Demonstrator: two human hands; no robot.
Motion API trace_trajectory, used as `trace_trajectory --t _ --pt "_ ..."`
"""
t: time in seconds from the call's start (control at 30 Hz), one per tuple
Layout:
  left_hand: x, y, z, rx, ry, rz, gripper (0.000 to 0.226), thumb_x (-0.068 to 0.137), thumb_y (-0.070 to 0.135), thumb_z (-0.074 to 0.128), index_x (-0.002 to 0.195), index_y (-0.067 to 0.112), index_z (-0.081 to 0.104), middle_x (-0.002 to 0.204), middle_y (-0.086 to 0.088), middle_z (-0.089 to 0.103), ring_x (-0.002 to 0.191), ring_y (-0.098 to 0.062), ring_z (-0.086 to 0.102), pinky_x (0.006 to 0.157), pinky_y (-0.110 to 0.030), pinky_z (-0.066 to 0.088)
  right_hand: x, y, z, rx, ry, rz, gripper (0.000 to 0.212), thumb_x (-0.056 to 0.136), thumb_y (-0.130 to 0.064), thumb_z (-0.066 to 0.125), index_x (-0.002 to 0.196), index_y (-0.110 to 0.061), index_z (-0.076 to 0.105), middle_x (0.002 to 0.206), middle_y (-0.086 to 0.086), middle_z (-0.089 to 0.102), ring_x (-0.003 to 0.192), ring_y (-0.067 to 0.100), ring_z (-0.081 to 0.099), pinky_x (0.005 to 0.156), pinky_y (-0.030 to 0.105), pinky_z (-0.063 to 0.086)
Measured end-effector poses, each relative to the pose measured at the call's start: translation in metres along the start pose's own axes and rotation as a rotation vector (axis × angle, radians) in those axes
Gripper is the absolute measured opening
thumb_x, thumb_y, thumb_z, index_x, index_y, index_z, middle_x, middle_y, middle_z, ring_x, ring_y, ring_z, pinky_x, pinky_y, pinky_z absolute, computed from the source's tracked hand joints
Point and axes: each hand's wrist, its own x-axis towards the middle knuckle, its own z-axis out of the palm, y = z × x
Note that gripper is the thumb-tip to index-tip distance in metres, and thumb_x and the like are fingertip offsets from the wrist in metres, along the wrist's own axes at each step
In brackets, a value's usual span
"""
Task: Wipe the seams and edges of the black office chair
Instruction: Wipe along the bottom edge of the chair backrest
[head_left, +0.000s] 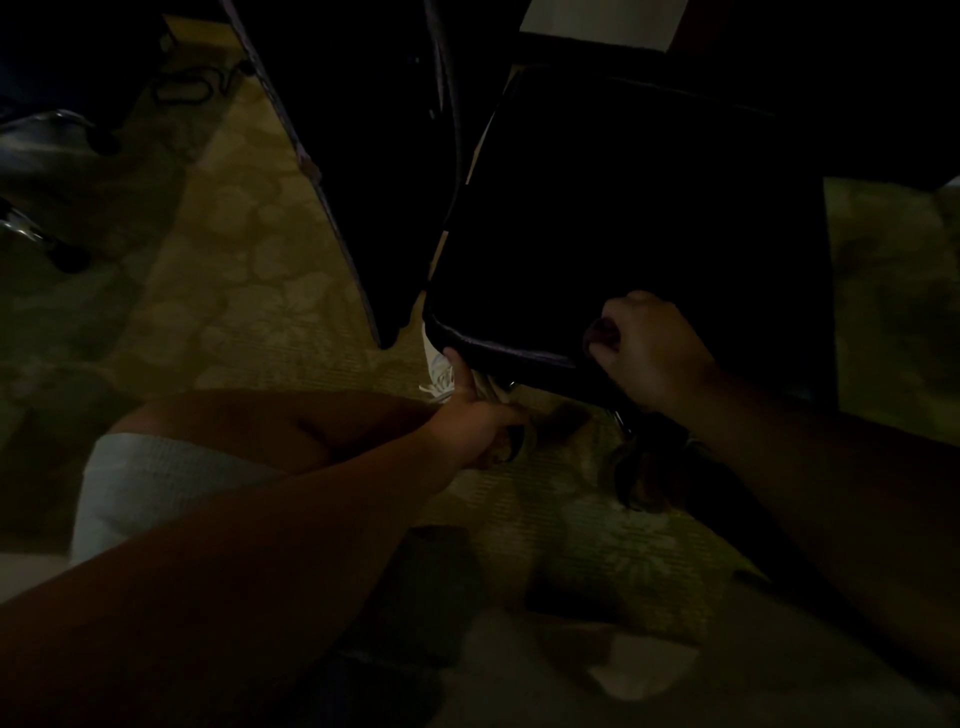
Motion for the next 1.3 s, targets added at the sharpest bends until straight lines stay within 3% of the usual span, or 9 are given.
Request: trace_trajectory --t 0.23,0.63,0.67,0.7,0.77,0.9,1.03,1.13,1.3 --pt "0.004 -0.003 -0.002 0.010 -0.005 0.008 0.118 0.097 0.002 0.060 0.136 0.068 -0.030 0.064 -0.011 0.060 0.053 -0.019 0.051 0.051 -0.031 0.040 0.000 -0.004 0.000 -0.020 -0.101 -0.152 0.027 0.091 -0.025 0.067 0.111 -0.006 0.063 0.113 0.013 0.056 0.100 0.032 0.057 0.073 0.029 0.035" --pt "-0.002 0.001 -0.002 -0.027 -0.030 -0.003 0.118 0.097 0.000 0.060 0.141 0.064 -0.029 0.096 -0.025 0.065 0.064 -0.025 0.058 0.061 -0.036 0.046 -0.004 -0.013 0.003 -0.015 -0.029 -0.091 0.027 0.093 -0.026 0.064 0.111 -0.006 0.063 0.113 0.014 0.057 0.099 0.033 0.058 0.071 0.028 0.032" --pt "-0.004 0.001 -0.003 -0.024 -0.029 0.002 0.117 0.098 0.001 0.059 0.142 0.063 -0.029 0.089 -0.007 0.049 0.059 -0.021 0.055 0.057 -0.032 0.044 -0.005 -0.015 0.005 -0.032 -0.081 -0.157 0.027 0.093 -0.026 0.064 0.113 -0.007 0.063 0.114 0.012 0.056 0.100 0.032 0.058 0.071 0.028 0.033" --pt "-0.004 0.001 -0.004 -0.014 -0.031 0.006 0.116 0.098 0.002 0.059 0.142 0.063 -0.029 0.117 -0.030 0.059 0.056 -0.019 0.053 0.053 -0.029 0.043 -0.005 -0.017 0.006 -0.042 -0.135 -0.220 0.027 0.092 -0.025 0.064 0.113 -0.008 0.062 0.115 0.011 0.055 0.101 0.031 0.057 0.072 0.029 0.035" --pt "-0.005 0.002 -0.004 -0.002 -0.024 0.008 0.114 0.099 0.004 0.059 0.140 0.063 -0.028 0.073 -0.015 0.063 0.052 -0.017 0.052 0.046 -0.027 0.043 -0.002 -0.018 0.006 -0.031 -0.157 -0.241 0.028 0.092 -0.025 0.065 0.114 -0.009 0.062 0.115 0.010 0.054 0.102 0.030 0.057 0.074 0.030 0.037" --pt "-0.002 0.001 -0.001 -0.013 -0.007 -0.009 0.113 0.099 0.003 0.059 0.138 0.068 -0.025 0.069 -0.011 0.057 0.052 -0.018 0.052 0.048 -0.028 0.042 0.002 -0.012 0.001 0.025 -0.006 -0.032 0.027 0.093 -0.027 0.064 0.110 -0.007 0.063 0.114 0.014 0.056 0.100 0.033 0.057 0.073 0.033 0.039" --pt "0.004 -0.006 -0.006 0.016 -0.028 0.016 0.116 0.098 0.005 0.060 0.131 0.071 -0.029 0.061 -0.011 0.056 0.050 -0.019 0.049 0.051 -0.030 0.040 -0.003 -0.018 0.004 -0.006 -0.162 -0.229 0.027 0.091 -0.025 0.066 0.112 -0.008 0.063 0.113 0.010 0.055 0.102 0.030 0.057 0.073 0.028 0.034" --pt "0.007 -0.009 -0.008 0.003 -0.033 0.006 0.119 0.096 0.006 0.062 0.132 0.073 -0.029 0.060 -0.009 0.055 0.051 -0.019 0.048 0.054 -0.032 0.039 0.001 -0.011 0.005 0.008 -0.055 -0.123 0.026 0.090 -0.026 0.068 0.108 -0.008 0.065 0.111 0.012 0.058 0.098 0.031 0.059 0.071 0.027 0.035" --pt "0.001 -0.001 -0.004 0.014 -0.016 0.015 0.117 0.097 0.003 0.062 0.141 0.062 -0.029 0.099 -0.027 0.069 0.058 -0.019 0.060 0.054 -0.030 0.048 -0.001 -0.016 0.005 -0.001 -0.107 -0.163 0.028 0.090 -0.027 0.068 0.110 -0.008 0.064 0.112 0.010 0.056 0.100 0.029 0.058 0.072 0.027 0.034"
